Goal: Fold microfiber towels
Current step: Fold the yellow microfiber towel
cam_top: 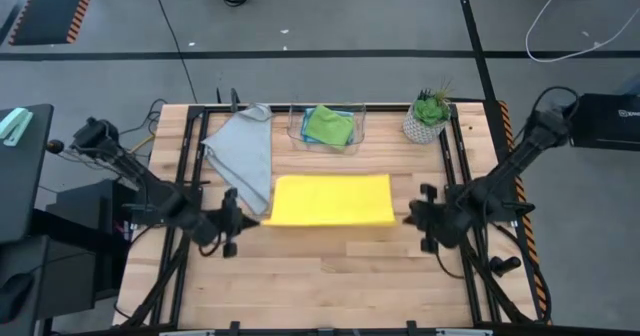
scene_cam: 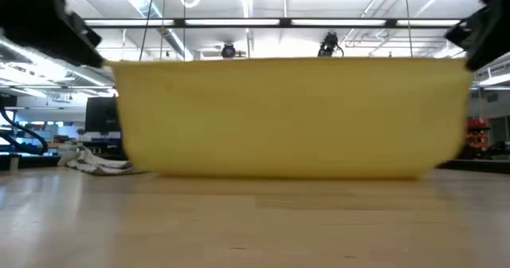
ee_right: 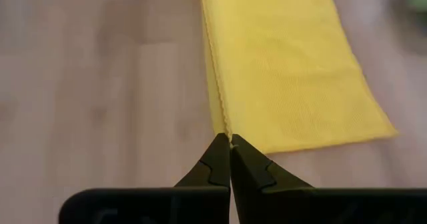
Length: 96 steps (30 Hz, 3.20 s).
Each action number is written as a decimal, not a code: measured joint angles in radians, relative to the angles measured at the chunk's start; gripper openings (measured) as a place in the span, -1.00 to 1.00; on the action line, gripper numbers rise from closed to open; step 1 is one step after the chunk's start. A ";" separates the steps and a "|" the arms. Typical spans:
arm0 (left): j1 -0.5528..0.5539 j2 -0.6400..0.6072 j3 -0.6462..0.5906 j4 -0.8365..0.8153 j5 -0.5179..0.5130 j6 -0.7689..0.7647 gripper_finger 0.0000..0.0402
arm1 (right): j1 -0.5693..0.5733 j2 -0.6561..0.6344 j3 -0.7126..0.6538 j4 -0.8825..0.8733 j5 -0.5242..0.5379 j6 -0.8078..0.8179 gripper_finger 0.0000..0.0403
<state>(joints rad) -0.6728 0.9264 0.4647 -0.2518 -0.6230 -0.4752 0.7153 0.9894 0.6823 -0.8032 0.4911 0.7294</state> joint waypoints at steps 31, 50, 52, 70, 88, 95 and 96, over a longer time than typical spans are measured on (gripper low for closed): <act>0.202 0.292 0.019 0.062 -0.185 -0.377 -0.97 | -0.194 0.234 0.004 0.092 -0.006 0.193 -0.97; 0.279 0.341 0.037 0.032 -0.130 -0.288 -0.36 | -0.378 0.230 0.004 0.091 -0.013 0.054 -0.31; 0.284 0.316 0.062 0.007 -0.132 -0.250 -0.22 | -0.391 0.221 0.004 0.079 -0.011 0.053 -0.18; 0.550 0.269 0.032 0.121 0.352 0.123 -0.95 | -0.605 0.131 -0.229 0.461 -0.305 0.018 -0.36; 0.771 0.388 0.032 0.087 0.550 0.359 0.05 | -0.609 0.114 -0.203 0.473 -0.260 -0.052 -0.15; 0.771 0.416 0.032 0.134 0.550 0.391 -0.34 | -0.608 0.114 -0.203 0.473 -0.260 -0.065 -0.18; 0.771 0.416 0.032 0.134 0.550 0.394 -0.42 | -0.608 0.114 -0.203 0.473 -0.260 -0.073 -0.18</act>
<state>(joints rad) 0.0982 1.3426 0.4972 -0.1178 -0.0731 -0.0814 0.1078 1.1038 0.4797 -0.3302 0.2310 0.6567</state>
